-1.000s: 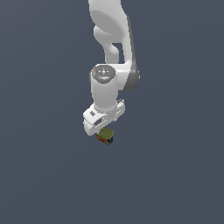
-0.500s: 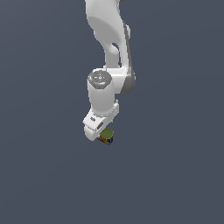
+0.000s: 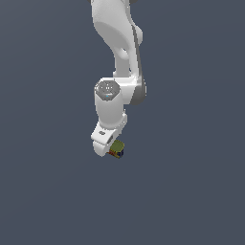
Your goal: Pick up the object and move it to a goal position.
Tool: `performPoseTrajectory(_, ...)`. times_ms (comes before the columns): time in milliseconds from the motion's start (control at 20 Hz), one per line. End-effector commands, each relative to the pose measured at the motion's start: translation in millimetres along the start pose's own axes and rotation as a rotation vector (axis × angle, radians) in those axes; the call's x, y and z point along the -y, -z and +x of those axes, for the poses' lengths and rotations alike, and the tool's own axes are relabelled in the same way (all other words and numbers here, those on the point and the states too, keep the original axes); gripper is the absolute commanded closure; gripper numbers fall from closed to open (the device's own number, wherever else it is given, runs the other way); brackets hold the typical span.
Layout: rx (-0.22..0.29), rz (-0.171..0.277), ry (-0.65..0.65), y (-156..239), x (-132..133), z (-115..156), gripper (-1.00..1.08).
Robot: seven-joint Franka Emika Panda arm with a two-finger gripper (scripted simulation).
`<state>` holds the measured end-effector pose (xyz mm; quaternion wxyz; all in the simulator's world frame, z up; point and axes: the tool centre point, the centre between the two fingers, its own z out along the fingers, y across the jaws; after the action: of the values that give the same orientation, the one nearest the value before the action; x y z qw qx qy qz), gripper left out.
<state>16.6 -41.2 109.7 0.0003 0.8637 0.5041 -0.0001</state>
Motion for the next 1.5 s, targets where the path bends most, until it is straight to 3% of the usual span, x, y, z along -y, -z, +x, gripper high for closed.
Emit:
performPoseTrajectory(0,0.0,0.0,0.014,-0.9,-0.2,-0.3,-0.92)
performPoseTrajectory(1000,-0.001,0.001,0.016,-51.2,-0.2,-0.5,-0.92)
performPoseTrajectory(1050,-0.001,0.001,0.016,-51.2,-0.2,-0.5,1.08)
performPoseTrajectory(1450,-0.001,0.001,0.016,-51.2,-0.2,-0.5,1.08)
